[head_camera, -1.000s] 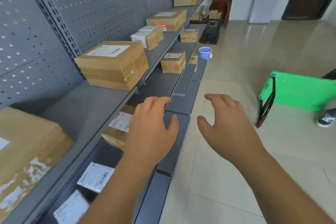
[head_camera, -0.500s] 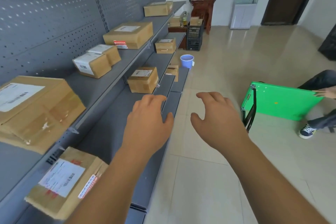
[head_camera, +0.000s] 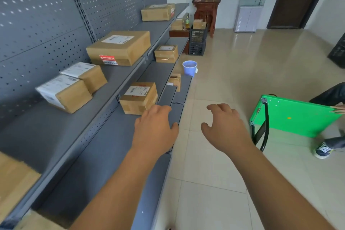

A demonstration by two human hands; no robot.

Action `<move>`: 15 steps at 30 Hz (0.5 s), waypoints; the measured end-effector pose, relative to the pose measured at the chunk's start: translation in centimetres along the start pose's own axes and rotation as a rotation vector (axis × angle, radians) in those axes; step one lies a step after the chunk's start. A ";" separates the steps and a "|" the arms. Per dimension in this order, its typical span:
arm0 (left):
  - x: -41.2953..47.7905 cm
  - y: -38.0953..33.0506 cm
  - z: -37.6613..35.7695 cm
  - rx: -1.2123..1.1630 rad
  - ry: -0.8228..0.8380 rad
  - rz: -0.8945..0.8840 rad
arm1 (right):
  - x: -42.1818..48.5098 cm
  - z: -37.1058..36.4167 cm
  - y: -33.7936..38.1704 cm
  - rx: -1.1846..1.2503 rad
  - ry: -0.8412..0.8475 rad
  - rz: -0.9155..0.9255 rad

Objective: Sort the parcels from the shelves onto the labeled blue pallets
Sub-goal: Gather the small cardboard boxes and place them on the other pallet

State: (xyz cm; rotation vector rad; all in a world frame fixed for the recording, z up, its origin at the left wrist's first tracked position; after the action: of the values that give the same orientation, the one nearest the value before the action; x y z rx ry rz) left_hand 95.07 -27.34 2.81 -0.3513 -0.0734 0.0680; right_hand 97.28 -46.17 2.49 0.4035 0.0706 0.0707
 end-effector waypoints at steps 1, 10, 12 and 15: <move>1.6 0.3 0.2 -0.003 0.002 -0.009 | 1.5 0.2 0.5 -0.001 -0.010 -0.003; 12.8 2.0 1.9 0.020 -0.028 -0.075 | 12.1 0.9 4.6 0.005 -0.079 0.011; 14.4 2.7 2.4 0.032 -0.046 -0.063 | 14.3 0.7 5.6 0.024 -0.070 0.036; 16.7 3.9 3.5 0.029 -0.091 -0.006 | 17.9 0.3 7.4 0.031 -0.040 0.096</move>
State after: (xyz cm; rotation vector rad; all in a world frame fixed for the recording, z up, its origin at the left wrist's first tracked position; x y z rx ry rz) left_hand 111.14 -21.19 5.71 -0.3191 -0.1632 0.0789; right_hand 114.74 -38.05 4.67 0.4388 0.0133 0.1566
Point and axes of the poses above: each hand's wrist, its own x-axis towards the middle knuckle, its own z-axis out of the back of the hand, y = z × x, the point moved 4 cm from there along x, towards the middle knuckle, and after that the axes turned 4 degrees about y, right-handed, at the moved point
